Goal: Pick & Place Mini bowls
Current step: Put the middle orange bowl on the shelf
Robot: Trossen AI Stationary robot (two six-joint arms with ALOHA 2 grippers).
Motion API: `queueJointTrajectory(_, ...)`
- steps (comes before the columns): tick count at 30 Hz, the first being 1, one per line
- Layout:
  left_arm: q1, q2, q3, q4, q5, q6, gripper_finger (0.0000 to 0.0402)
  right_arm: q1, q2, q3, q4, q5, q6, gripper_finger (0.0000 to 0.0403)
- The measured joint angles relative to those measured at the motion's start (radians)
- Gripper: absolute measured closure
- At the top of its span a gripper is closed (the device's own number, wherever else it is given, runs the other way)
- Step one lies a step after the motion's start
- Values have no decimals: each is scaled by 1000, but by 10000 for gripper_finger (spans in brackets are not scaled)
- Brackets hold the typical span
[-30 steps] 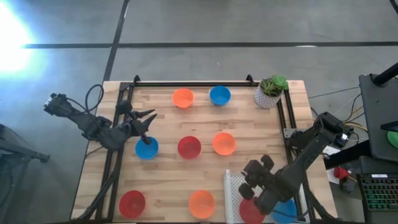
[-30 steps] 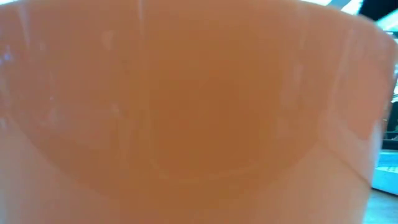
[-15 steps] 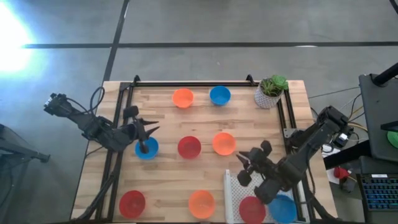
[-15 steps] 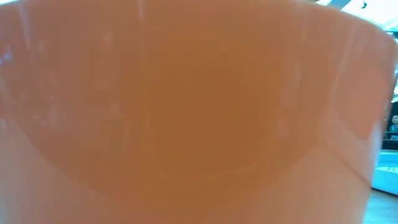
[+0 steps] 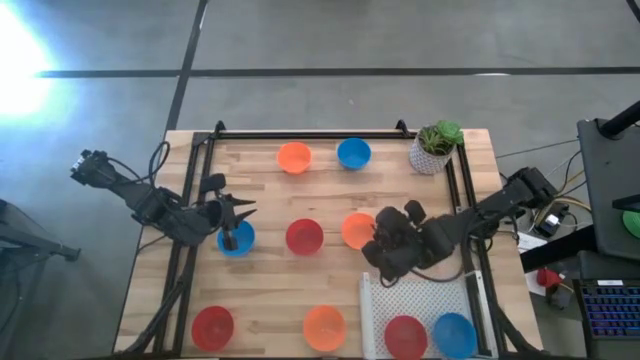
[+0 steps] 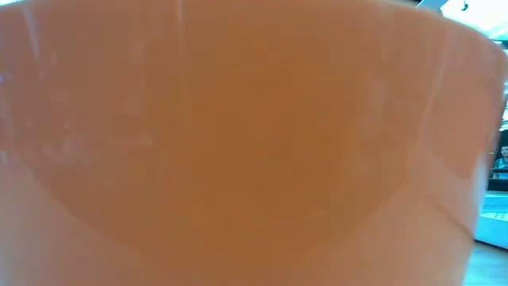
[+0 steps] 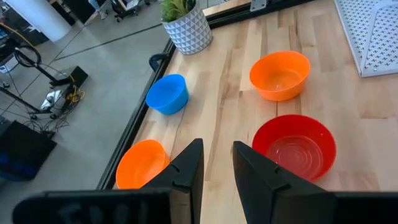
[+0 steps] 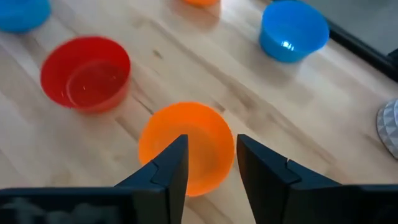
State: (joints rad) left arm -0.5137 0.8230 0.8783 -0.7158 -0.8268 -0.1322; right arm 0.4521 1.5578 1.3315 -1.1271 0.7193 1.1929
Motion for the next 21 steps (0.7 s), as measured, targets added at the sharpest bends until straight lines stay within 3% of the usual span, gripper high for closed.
queueJointTrajectory(6,0,0,0,0,0,26,317,-43,-1,0,0,-94,-48,261)
queueJointTrajectory(21,0,0,0,-52,0,49,317,-63,-31,0,3,-121,79,261)
